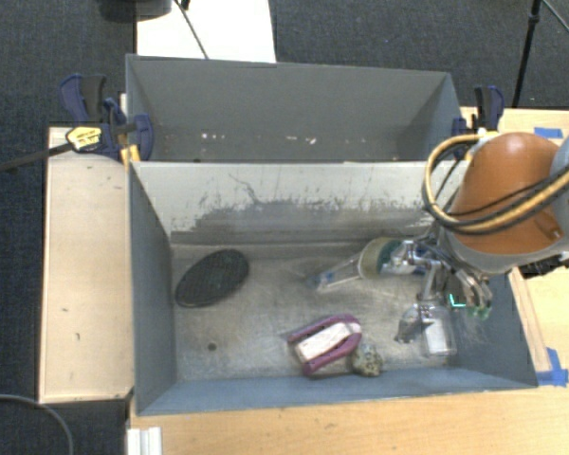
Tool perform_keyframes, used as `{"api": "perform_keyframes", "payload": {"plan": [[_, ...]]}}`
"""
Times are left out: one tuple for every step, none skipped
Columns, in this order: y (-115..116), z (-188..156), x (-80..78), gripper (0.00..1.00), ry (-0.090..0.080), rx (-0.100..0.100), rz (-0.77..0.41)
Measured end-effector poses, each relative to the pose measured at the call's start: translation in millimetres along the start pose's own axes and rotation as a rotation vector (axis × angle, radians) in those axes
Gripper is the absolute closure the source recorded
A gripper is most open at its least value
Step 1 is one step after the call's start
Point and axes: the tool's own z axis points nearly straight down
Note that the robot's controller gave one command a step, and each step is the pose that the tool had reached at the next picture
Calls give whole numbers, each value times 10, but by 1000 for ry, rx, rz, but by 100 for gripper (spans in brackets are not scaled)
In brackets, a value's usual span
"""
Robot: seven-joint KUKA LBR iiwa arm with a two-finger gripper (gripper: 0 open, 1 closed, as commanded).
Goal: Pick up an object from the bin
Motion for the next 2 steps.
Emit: {"api": "perform_keyframes", "payload": {"plan": [[1039,922,73,0,-11,1,-337],[1025,632,184,0,-11,2,-433]]}}
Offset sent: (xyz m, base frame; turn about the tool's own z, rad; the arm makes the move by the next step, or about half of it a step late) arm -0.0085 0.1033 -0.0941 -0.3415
